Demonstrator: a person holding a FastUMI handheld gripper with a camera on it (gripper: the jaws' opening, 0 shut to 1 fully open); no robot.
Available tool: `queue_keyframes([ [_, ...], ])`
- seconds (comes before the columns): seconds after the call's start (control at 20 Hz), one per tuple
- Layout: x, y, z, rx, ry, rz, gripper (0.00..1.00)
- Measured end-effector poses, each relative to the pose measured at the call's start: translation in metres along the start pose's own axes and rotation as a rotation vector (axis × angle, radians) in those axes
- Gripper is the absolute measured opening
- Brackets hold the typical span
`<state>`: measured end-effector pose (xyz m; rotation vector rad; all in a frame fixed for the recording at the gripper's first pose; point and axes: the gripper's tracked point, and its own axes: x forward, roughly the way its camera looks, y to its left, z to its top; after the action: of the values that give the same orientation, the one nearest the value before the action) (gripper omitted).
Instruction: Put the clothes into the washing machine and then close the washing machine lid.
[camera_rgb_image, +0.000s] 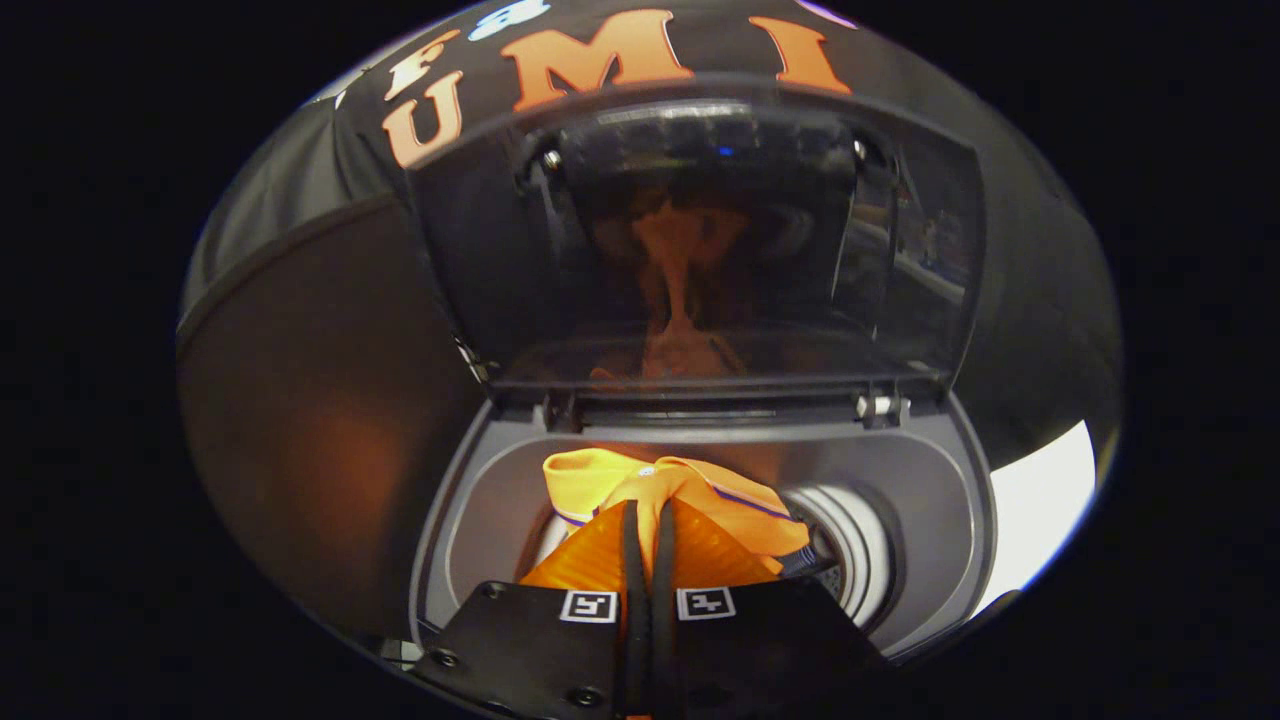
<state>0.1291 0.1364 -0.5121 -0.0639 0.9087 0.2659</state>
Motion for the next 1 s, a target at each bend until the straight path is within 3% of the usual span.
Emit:
queue_keyframes([
  [0.5, 0.042, -0.027, -0.055, 0.127, 0.273, -0.119, 0.08],
  [0.65, 0.044, -0.029, -0.061, 0.135, 0.295, -0.130, 0.15],
  [0.85, 0.042, -0.025, -0.069, 0.101, 0.318, -0.124, 1.00],
  [1.0, 0.037, -0.024, -0.066, 0.076, 0.294, -0.111, 0.99],
])
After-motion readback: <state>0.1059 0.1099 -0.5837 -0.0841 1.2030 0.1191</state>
